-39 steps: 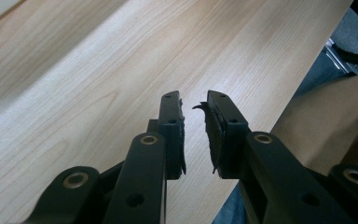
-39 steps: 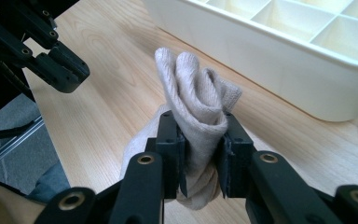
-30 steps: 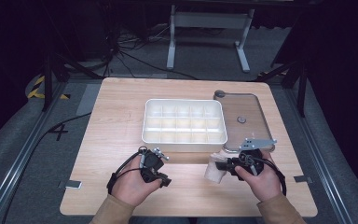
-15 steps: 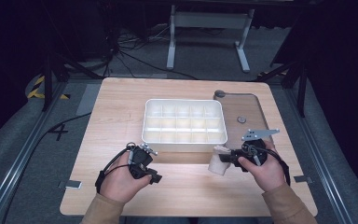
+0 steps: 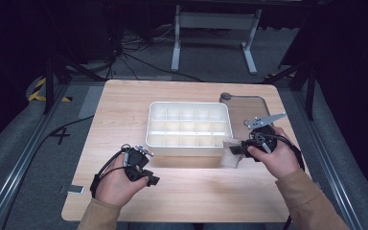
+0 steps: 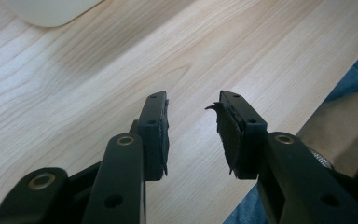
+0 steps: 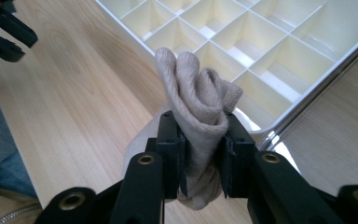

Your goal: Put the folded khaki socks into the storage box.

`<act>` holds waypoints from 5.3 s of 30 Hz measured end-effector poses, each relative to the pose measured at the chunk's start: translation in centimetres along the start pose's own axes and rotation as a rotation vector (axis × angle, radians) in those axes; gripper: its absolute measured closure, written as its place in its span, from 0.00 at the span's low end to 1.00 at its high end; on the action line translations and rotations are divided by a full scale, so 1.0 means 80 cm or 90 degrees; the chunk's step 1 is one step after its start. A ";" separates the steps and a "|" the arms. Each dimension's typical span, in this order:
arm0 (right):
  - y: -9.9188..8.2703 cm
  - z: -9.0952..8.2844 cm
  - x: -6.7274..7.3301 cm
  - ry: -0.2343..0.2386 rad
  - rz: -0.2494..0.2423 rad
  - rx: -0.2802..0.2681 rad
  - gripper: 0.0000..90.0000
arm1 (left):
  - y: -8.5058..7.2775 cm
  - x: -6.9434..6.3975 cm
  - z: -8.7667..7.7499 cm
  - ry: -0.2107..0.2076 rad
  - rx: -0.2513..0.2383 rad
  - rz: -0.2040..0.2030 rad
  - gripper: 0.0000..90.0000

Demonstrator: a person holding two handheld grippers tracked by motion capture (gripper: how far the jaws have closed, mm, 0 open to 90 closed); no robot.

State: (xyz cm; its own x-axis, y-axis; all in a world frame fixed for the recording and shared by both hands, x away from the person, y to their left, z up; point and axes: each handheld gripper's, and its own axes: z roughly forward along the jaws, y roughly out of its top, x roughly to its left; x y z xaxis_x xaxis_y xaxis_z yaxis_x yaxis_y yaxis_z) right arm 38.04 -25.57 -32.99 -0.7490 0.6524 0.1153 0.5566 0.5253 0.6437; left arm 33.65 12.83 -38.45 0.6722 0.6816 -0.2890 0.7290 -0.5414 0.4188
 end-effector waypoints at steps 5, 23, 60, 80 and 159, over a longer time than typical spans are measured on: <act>0.015 -0.002 -0.006 -0.009 -0.011 0.027 0.81 | -0.003 0.004 -0.002 0.003 -0.005 -0.011 0.68; 0.072 0.009 -0.023 -0.038 -0.090 0.109 0.81 | -0.026 0.014 -0.019 0.041 -0.042 -0.034 0.57; 0.103 0.096 -0.034 -0.082 -0.232 0.234 0.80 | -0.034 0.020 -0.032 0.038 -0.056 -0.034 0.57; 0.078 0.121 -0.037 -0.078 -0.207 0.290 0.80 | -0.037 0.021 -0.032 0.039 -0.058 -0.041 0.55; 0.067 0.146 -0.051 -0.080 -0.073 0.275 0.85 | -0.033 0.021 -0.022 0.037 -0.040 -0.034 0.53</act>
State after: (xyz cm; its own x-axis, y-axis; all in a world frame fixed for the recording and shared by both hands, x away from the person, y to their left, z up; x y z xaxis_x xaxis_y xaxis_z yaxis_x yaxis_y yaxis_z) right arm 48.24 -19.03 -38.82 -0.7806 0.6232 -0.0478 0.5908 0.7606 0.2693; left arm 32.62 16.28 -38.56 0.6224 0.7373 -0.2626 0.7530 -0.4724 0.4582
